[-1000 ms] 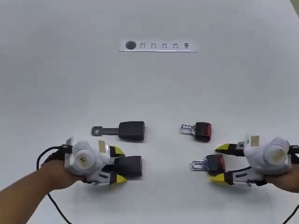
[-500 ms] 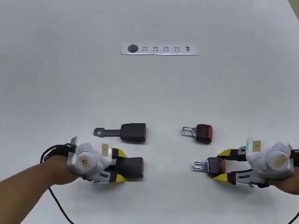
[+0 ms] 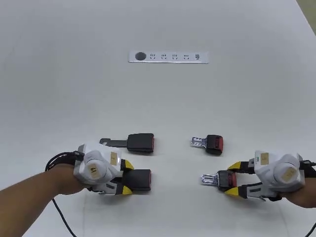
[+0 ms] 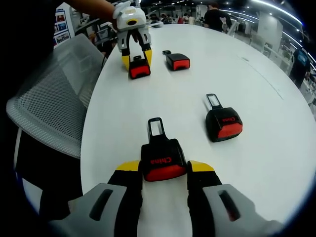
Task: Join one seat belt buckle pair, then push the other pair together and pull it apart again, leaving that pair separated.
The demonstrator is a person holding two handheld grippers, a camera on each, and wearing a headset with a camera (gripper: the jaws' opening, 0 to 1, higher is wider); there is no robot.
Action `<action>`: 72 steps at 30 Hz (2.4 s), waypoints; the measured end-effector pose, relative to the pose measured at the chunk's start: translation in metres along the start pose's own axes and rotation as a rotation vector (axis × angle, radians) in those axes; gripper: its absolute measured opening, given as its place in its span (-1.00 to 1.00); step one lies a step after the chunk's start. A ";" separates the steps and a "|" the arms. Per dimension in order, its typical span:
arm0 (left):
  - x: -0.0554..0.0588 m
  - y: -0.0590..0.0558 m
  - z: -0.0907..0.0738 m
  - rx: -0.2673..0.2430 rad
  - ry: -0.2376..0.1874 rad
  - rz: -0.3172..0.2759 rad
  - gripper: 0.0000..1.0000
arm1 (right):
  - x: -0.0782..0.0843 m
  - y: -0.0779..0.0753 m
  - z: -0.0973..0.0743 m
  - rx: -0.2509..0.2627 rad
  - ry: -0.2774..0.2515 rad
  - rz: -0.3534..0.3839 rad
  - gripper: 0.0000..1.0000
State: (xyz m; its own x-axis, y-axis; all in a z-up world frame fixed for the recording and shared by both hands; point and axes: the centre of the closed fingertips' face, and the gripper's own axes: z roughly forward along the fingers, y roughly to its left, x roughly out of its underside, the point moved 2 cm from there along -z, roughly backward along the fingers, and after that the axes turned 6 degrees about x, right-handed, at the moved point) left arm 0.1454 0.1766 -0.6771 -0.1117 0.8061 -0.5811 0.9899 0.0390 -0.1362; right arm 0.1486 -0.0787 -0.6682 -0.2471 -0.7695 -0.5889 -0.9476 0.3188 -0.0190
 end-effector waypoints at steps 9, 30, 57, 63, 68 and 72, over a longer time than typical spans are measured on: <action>0.001 -0.001 0.000 -0.001 0.010 -0.005 -0.34 | -0.009 0.006 0.005 -0.022 -0.006 -0.020 -0.32; -0.001 -0.004 0.000 0.001 0.005 -0.004 -0.34 | -0.047 0.014 0.036 -0.055 -0.109 -0.023 -0.32; 0.001 -0.004 -0.002 0.017 -0.079 -0.044 -0.34 | -0.088 0.042 0.067 -0.089 -0.245 0.017 -0.32; 0.000 -0.003 -0.001 0.016 -0.078 -0.043 -0.34 | -0.094 0.046 0.073 -0.099 -0.264 0.020 -0.32; -0.001 -0.003 -0.001 0.015 -0.067 -0.035 -0.33 | -0.099 0.050 0.080 -0.106 -0.273 0.009 -0.32; -0.001 -0.003 -0.001 0.016 -0.060 -0.027 -0.34 | -0.099 0.050 0.080 -0.106 -0.273 0.003 -0.32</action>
State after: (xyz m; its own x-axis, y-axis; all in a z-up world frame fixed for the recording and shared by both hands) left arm 0.1429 0.1765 -0.6756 -0.1439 0.7679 -0.6242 0.9850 0.0505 -0.1648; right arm 0.1418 0.0578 -0.6759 -0.1999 -0.5865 -0.7849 -0.9664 0.2503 0.0590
